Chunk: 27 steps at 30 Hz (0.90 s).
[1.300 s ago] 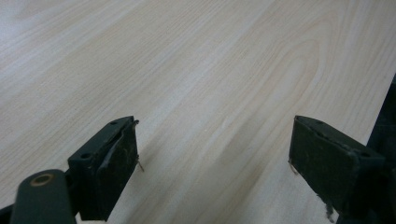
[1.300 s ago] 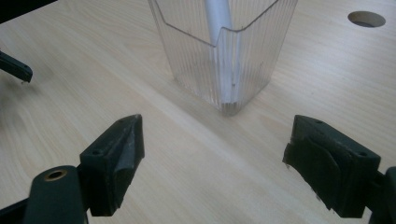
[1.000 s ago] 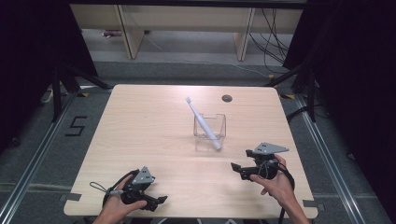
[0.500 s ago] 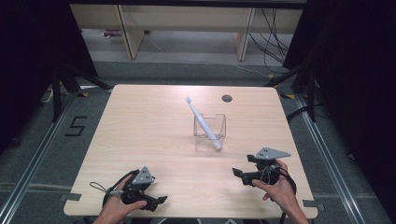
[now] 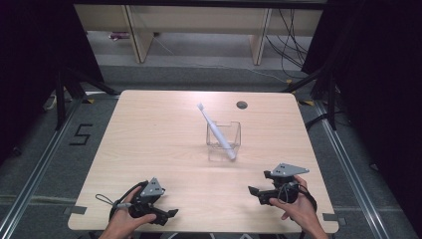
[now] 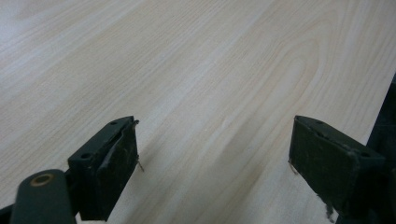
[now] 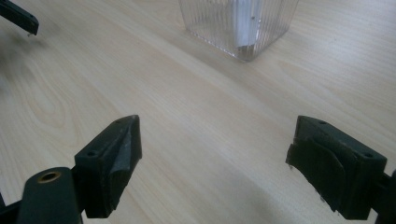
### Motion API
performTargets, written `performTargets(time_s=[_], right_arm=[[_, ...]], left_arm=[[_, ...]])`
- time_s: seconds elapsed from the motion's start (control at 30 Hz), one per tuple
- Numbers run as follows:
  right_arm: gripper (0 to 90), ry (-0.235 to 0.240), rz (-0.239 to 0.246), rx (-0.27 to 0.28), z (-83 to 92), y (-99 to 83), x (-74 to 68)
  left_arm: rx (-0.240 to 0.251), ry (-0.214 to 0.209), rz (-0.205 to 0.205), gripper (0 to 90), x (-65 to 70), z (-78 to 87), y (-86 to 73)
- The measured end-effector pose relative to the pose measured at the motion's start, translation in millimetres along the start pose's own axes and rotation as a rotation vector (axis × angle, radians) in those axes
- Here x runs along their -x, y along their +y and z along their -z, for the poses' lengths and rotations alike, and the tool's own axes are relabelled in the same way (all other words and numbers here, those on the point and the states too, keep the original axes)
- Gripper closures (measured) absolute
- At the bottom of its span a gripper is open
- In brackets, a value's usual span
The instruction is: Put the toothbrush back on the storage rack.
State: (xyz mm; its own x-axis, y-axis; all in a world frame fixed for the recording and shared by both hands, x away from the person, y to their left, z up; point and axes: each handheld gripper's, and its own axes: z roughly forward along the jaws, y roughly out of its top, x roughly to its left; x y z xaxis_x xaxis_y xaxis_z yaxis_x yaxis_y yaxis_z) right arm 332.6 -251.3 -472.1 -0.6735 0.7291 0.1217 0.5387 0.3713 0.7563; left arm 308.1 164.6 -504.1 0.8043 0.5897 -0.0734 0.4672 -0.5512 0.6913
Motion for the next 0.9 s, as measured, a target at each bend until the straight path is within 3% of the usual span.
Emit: performTargets(time_s=[0.1,0.13,0.2,0.23,0.3,0.4,0.43,0.47,0.53,0.57,0.63,0.67,0.7,0.73,0.8,0.87,0.9], right_arm=[[16.1,-0.005,0.031,0.008,1.3,-2.7,0.7],[16.1,0.009,-0.007,-0.004,2.0,-3.9,-2.2],[16.0,0.005,-0.015,0.001,2.6,-5.9,-3.2],[16.0,0.001,0.003,0.001,3.2,-6.7,-1.5],[16.1,0.004,-0.018,-0.007,4.0,-8.7,-3.5],[16.0,-0.004,0.021,0.001,4.6,-11.1,-1.9],[16.1,0.004,-0.002,-0.005,4.7,-12.1,-3.6],[16.0,0.0,0.02,-0.003,5.0,-12.5,-2.1],[16.0,0.007,-0.001,-0.015,5.4,-14.2,-3.9],[16.0,0.0,0.024,-0.009,5.1,-14.7,-2.4],[16.0,-0.001,0.002,-0.026,5.9,-16.9,-4.5],[16.0,-0.001,0.041,-0.014,5.2,-17.3,-2.2],[16.0,0.0,0.004,-0.024,6.1,-18.4,-4.3],[16.0,-0.011,0.029,-0.019,6.5,-18.9,-3.5],[16.1,0.011,0.002,-0.028,5.6,-20.4,-5.9],[16.0,0.014,0.045,-0.029,5.8,-20.8,-3.5],[16.0,0.001,0.032,-0.029,6.2,-21.6,-5.0]], left_arm=[[-0.001,0.004,-0.002,14.9,-0.1,-0.1,0.1],[-0.001,0.002,-0.003,14.9,-0.1,0.0,0.1],[0.002,0.0,0.001,14.9,0.1,0.2,0.0],[0.001,0.001,0.001,14.9,0.0,0.2,0.0],[0.001,0.0,0.0,14.9,0.0,0.2,0.0],[-0.001,-0.006,0.001,14.9,0.4,0.3,0.0],[-0.001,-0.006,0.001,14.9,0.4,0.3,0.0],[0.001,0.001,0.0,14.9,0.1,0.1,0.0],[0.001,0.0,0.0,14.9,0.1,0.2,0.0],[0.001,0.001,-0.001,14.9,0.1,0.2,0.1],[0.001,-0.007,0.001,14.9,0.4,0.2,-0.1],[0.0,-0.006,-0.001,14.9,0.3,0.3,-0.1],[0.0,-0.006,0.0,14.9,0.4,0.1,-0.1],[-0.002,-0.006,0.0,14.9,0.4,0.3,-0.1],[0.0,-0.006,-0.001,14.9,0.3,0.2,-0.1],[0.0,-0.006,-0.001,14.9,0.4,0.3,0.0],[0.001,-0.006,0.0,14.9,0.4,0.4,0.0]])
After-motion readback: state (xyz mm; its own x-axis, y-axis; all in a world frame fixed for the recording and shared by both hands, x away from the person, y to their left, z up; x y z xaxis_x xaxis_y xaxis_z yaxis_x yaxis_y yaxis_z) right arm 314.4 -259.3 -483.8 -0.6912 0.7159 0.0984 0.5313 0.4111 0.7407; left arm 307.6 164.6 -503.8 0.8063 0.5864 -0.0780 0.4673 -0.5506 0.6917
